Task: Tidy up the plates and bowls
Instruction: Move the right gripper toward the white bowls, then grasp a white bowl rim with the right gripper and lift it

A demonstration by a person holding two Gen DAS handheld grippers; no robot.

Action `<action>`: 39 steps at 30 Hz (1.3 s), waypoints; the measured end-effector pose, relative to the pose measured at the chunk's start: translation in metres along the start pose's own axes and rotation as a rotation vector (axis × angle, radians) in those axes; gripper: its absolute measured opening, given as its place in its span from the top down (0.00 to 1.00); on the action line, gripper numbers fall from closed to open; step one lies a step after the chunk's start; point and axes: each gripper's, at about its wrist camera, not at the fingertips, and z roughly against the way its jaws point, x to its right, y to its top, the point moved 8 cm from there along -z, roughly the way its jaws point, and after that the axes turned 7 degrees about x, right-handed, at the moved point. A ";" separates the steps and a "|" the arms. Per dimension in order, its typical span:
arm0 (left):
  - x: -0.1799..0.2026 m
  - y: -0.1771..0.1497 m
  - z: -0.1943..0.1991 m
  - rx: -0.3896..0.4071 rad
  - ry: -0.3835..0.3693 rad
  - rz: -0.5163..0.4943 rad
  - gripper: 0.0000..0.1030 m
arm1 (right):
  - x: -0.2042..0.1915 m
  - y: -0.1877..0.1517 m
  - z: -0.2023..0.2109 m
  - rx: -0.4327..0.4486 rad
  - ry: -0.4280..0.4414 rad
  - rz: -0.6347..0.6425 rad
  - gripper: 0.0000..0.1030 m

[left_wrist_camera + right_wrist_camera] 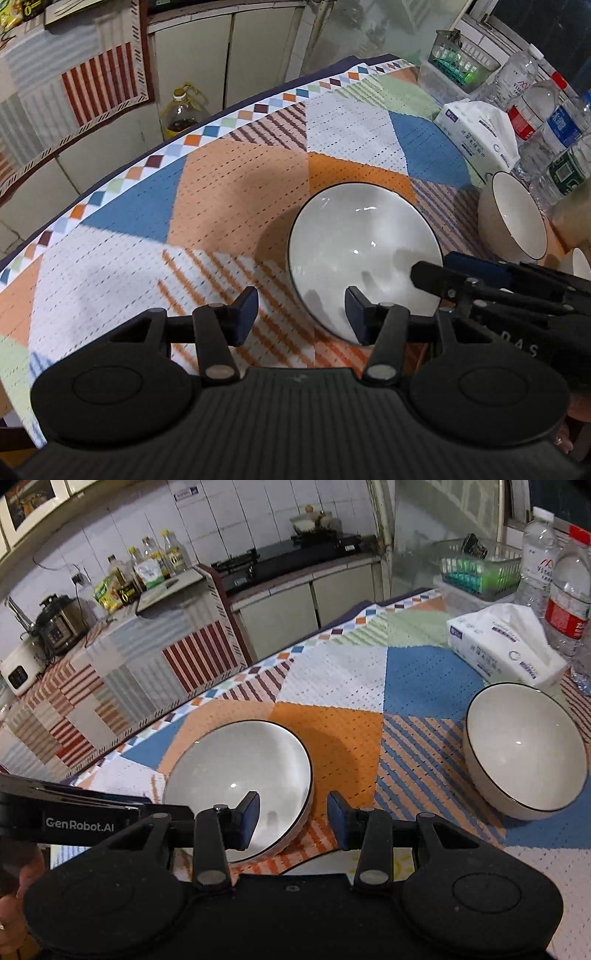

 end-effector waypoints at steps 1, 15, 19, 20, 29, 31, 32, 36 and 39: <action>0.001 0.000 -0.004 -0.006 -0.004 -0.001 0.60 | 0.001 0.000 -0.004 -0.007 0.001 0.003 0.58; 0.020 0.023 -0.021 -0.020 -0.008 0.023 0.79 | 0.021 0.027 -0.012 0.014 -0.003 0.028 0.87; 0.027 0.027 -0.030 -0.028 0.001 0.007 0.79 | 0.032 0.030 -0.017 0.011 -0.016 0.015 0.87; 0.028 0.027 -0.033 -0.037 0.005 0.004 0.79 | 0.035 0.030 -0.018 0.008 -0.018 0.008 0.87; 0.032 0.027 -0.032 -0.044 0.025 0.014 0.75 | 0.045 0.024 -0.021 -0.005 -0.010 -0.033 0.84; 0.033 0.032 -0.022 -0.028 0.039 -0.009 0.75 | 0.045 0.026 -0.012 0.010 -0.002 -0.042 0.84; 0.034 0.035 -0.017 -0.016 0.046 -0.026 0.75 | 0.045 0.028 -0.005 0.026 0.002 -0.040 0.84; 0.045 0.048 0.006 0.014 0.044 -0.076 0.70 | 0.056 0.035 0.034 0.073 -0.003 -0.013 0.79; 0.064 0.056 0.021 0.029 0.021 -0.113 0.68 | 0.071 0.040 0.063 0.097 -0.039 0.032 0.71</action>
